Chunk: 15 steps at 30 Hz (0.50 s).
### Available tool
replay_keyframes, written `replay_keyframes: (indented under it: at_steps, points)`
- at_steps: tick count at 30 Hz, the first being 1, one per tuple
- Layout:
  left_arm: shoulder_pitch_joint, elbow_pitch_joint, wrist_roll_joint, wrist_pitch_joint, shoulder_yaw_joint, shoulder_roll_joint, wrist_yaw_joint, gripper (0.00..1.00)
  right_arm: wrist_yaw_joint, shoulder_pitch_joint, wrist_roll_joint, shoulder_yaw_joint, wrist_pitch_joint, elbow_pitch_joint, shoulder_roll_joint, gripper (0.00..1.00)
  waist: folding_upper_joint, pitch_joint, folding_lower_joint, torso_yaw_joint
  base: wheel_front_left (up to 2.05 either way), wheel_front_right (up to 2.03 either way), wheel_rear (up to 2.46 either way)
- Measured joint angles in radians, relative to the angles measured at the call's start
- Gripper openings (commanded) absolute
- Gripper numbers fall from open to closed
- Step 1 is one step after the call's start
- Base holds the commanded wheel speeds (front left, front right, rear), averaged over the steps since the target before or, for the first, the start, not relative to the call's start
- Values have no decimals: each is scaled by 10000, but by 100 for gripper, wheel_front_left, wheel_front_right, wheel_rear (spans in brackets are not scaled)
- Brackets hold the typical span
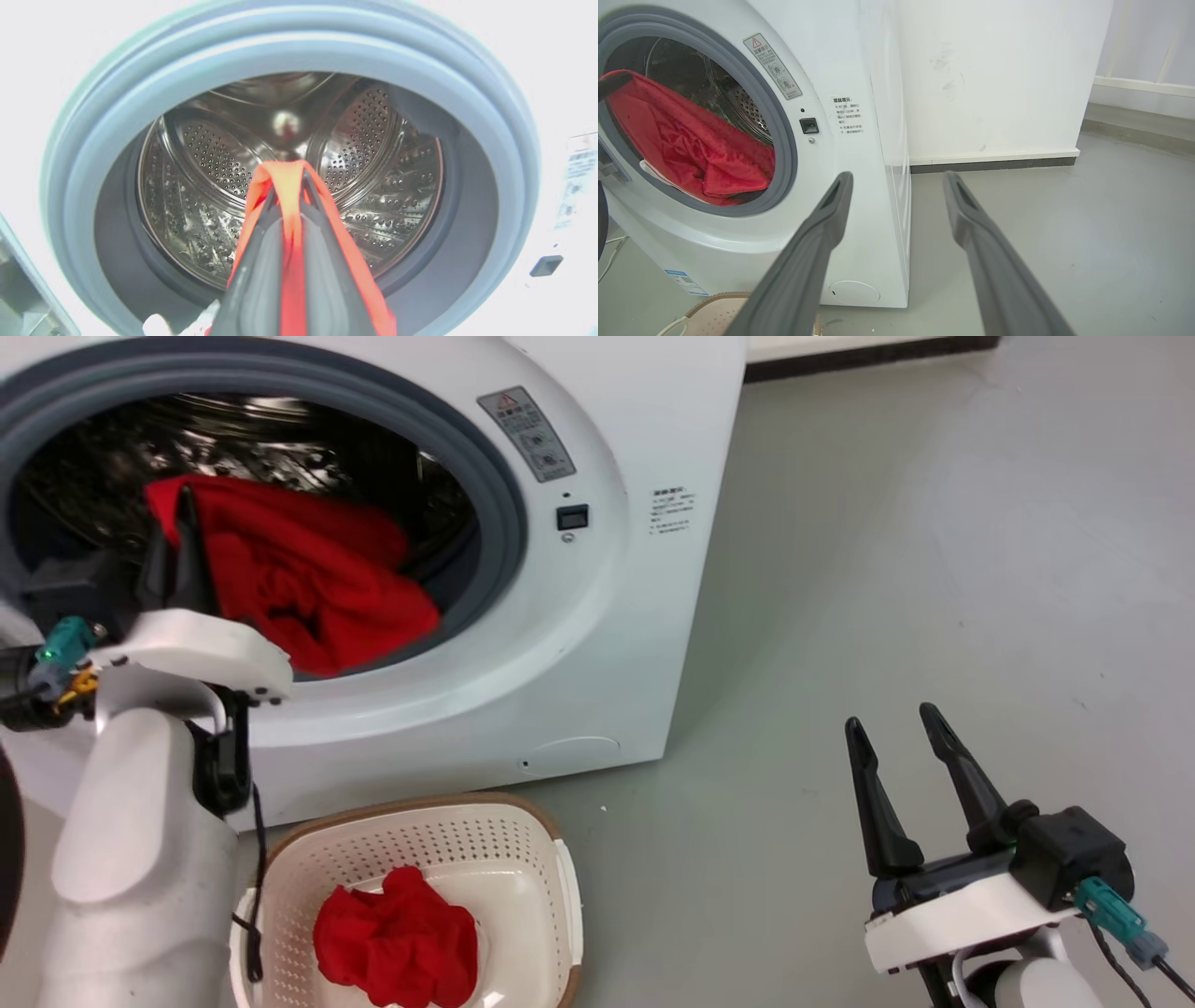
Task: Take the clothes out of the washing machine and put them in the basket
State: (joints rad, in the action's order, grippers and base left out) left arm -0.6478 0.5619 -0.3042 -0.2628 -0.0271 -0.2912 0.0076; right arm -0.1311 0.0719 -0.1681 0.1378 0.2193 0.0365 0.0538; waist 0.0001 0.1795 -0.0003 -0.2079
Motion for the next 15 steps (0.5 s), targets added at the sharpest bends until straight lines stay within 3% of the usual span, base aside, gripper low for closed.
replay_keyframes:
  at_steps: [7, 15]
  points:
    - [961, -1202, -2, 148, -244, 251, 56, 0, 0, -336, 111, -278, -263, -403, -15, 100, 0, -466, 0, 542, 0, 0, 0]
    - [2834, -3845, 75, 949, -690, 706, 577, 0, 0, -653, 205, -506, -502, -826, -15, 100, 0, -669, 2, 1004, 0, 0, 0]
